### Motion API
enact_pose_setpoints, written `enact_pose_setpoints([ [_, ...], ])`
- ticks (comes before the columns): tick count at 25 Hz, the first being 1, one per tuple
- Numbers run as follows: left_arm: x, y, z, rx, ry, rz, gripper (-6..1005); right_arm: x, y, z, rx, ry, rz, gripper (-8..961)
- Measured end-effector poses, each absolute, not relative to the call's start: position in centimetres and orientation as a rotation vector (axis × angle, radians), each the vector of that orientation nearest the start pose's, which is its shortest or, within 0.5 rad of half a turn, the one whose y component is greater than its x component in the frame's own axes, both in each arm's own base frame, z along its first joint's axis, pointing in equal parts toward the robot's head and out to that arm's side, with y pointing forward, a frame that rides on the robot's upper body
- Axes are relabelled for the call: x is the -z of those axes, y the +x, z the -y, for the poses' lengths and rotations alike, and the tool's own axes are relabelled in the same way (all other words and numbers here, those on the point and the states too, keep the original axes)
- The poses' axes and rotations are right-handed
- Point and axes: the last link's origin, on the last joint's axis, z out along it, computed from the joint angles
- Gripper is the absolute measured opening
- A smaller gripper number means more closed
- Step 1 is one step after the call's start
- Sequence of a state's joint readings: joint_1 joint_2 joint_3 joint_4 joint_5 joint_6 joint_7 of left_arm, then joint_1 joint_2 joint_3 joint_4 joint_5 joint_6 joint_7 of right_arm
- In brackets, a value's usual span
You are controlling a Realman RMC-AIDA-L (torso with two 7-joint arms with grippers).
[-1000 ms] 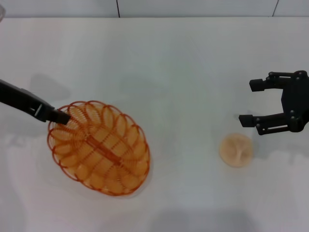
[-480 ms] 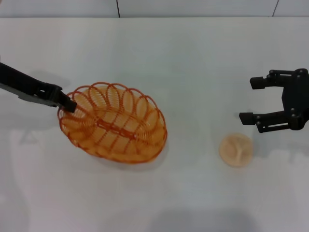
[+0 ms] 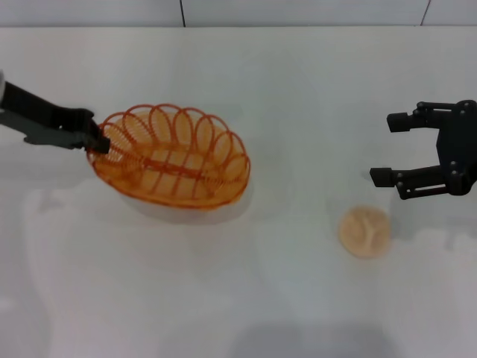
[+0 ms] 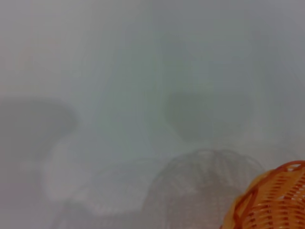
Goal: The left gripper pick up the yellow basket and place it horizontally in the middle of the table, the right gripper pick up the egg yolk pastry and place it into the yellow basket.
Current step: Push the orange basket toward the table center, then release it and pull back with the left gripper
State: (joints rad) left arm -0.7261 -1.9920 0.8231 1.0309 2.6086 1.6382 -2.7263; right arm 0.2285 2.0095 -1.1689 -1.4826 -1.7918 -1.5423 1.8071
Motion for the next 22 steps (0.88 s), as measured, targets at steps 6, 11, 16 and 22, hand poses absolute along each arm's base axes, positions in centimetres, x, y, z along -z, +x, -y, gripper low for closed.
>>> enact_pose_setpoints([
  [6,-6.0,-23.2,-38.9,-0.087,-2.182,1.729,76,-6.8,19.5,-30.1,-0.441,-2.77,-0.319,868],
  [11,-4.3,-22.7,-39.0,-0.069,-2.205,1.749,76,-6.9,19.4,-30.2,-0.442,-2.766,-0.316,868],
  [16,-2.8,-22.4,-38.9,-0.031,-2.217,1.777,76,-7.1,19.4,-30.2,-0.444,-2.771,-0.312,868],
  [22,-1.3,-22.6,-38.8,0.009,-2.205,1.837,76,-7.1,19.2,-30.2,-0.445,-2.772,-0.301,868],
])
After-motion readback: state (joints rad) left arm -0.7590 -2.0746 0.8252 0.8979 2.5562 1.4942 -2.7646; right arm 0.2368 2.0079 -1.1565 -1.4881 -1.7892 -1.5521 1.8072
